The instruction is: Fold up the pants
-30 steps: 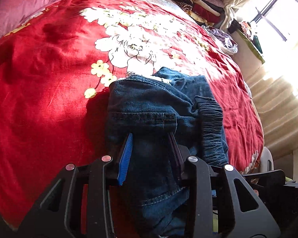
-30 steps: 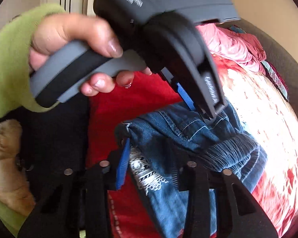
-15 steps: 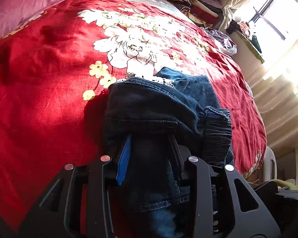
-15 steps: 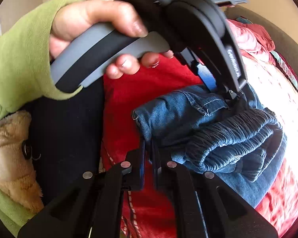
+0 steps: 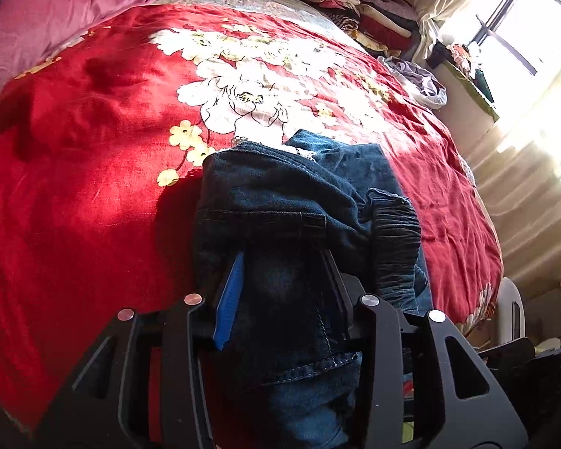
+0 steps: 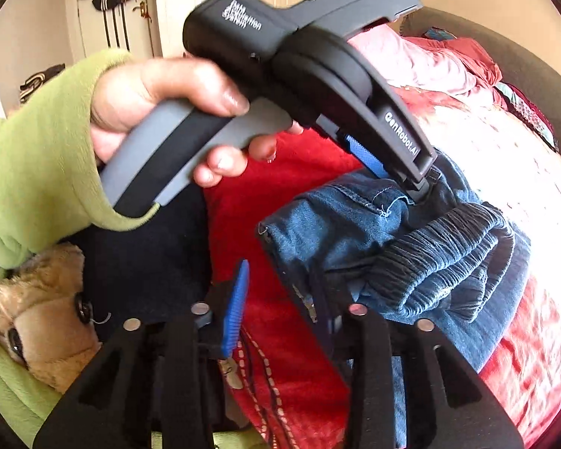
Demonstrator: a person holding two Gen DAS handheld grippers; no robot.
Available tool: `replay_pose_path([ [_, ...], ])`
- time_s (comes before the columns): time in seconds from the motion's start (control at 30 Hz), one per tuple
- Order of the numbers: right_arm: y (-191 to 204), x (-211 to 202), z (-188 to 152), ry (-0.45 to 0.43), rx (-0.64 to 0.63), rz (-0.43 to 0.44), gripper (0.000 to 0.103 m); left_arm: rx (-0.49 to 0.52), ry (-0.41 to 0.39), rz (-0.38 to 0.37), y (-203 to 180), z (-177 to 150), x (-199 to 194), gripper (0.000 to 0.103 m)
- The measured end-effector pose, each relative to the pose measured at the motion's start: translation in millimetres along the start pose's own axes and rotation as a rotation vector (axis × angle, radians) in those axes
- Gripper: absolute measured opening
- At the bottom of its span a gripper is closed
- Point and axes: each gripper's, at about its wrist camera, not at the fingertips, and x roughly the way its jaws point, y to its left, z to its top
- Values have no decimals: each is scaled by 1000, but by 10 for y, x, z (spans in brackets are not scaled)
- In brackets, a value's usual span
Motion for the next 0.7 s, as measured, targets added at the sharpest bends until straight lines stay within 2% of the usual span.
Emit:
replay_pose_path([
  [0.27, 28, -224, -30, -37, 30, -16, 48, 0, -14, 4, -60, -38, -68, 38],
  [0.43, -17, -354, -41, -58, 50, -34, 49, -7, -29, 8, -98, -56, -137, 43],
  [0.5, -120, -376, 5, -73, 60, -40, 54, -13, -41, 6, -107, -64, -192, 45],
  [0.67, -209, -535, 7, -120, 90, -79, 55, -10, -83, 7, -160, -65, -372, 51],
  [0.7, -212, -579, -4, -128, 99, -87, 61, -8, -93, 10, -174, -66, -410, 53],
])
